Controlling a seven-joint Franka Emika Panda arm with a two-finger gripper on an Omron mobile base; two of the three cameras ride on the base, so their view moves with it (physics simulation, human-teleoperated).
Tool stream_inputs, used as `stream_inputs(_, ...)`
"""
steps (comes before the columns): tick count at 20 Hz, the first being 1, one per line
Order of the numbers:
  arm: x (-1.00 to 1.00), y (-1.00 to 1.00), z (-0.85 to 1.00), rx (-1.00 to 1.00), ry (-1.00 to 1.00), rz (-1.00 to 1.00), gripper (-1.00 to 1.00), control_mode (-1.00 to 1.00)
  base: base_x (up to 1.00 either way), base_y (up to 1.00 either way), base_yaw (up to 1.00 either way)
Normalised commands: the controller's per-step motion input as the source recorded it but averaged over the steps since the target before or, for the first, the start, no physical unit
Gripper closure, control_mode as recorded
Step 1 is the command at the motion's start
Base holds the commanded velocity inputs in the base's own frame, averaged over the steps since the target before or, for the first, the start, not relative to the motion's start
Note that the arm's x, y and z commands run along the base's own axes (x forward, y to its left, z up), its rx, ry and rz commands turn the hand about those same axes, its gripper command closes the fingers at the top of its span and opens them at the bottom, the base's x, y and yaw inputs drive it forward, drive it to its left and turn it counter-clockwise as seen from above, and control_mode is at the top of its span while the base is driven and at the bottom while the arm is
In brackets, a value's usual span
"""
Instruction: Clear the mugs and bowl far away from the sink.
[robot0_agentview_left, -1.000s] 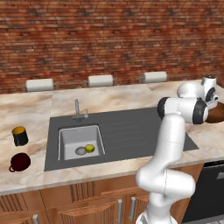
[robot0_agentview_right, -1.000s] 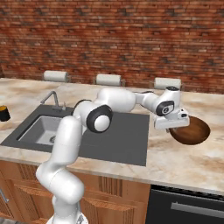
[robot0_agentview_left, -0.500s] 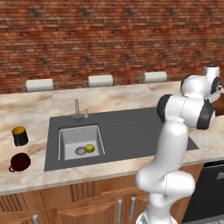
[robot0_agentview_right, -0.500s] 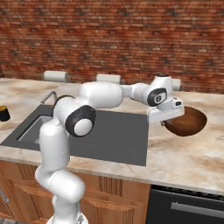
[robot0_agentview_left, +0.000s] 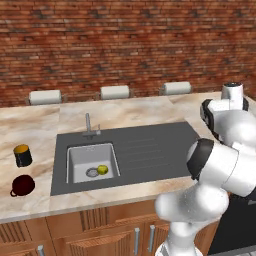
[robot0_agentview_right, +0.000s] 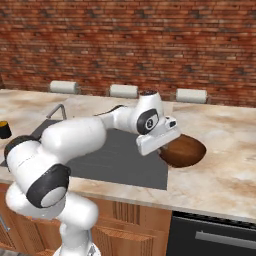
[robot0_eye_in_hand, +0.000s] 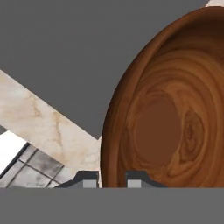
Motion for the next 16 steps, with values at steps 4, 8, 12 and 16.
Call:
stream_inputs(4,-0.46,0.99,0.32,-0.12,-0.24,0.19,1.00,-1.00,0.00,0.00,0.00)
stream_inputs(8,-0.40,0.91,0.42,-0.14,-0.25,0.19,1.00,-1.00,0.00,0.00,0.00)
stream_inputs(12,-0.44,0.67,0.47,-0.09,-0.17,0.13,1.00,-1.00,0.00,0.00,0.00)
stream_inputs(16,-0.18,0.20,0.40,-0.03,-0.01,0.03,1.00,-1.00,0.00,0.00,0.00)
